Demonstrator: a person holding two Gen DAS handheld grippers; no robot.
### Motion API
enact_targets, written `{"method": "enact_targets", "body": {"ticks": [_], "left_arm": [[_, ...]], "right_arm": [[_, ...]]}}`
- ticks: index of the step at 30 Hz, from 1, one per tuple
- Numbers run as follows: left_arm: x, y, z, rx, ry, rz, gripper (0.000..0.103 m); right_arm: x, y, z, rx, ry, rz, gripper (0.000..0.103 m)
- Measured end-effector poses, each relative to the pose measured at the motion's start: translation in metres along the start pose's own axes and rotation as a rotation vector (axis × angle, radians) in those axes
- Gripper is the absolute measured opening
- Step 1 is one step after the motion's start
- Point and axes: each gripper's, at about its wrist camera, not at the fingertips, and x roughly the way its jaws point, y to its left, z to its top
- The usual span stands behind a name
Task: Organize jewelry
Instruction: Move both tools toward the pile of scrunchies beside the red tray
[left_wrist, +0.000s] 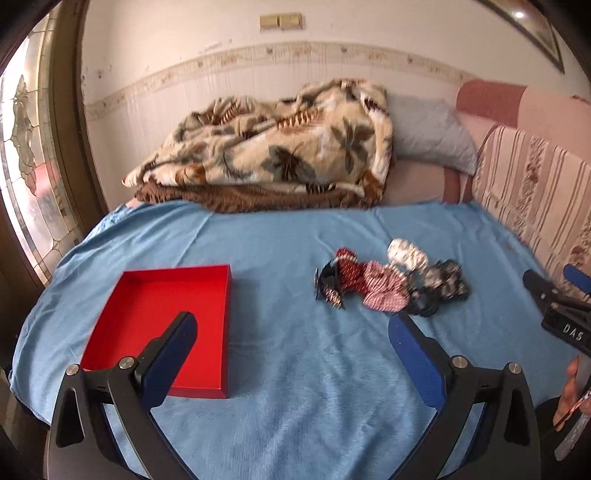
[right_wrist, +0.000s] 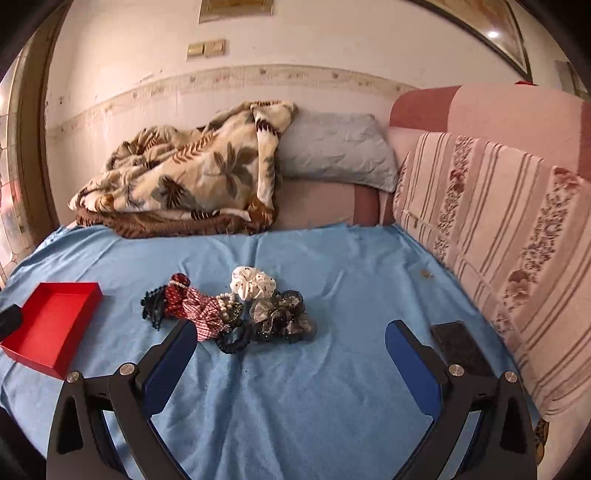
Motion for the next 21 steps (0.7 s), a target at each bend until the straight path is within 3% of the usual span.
{"method": "enact_targets", "body": {"ticks": [6, 21], "left_arm": [[0.043, -0.009, 0.001, 0.033, 0.06, 0.006, 0.103], [0.109, -0.026, 0.012, 0.038, 0.137, -0.054, 0.103]], "right_arm": [[0.046, -0.01, -0.002, 0.036, 0.069, 0.043, 0.103], [0.119, -0.028, 0.002, 0.052, 0.139, 0.006, 0.103]]}}
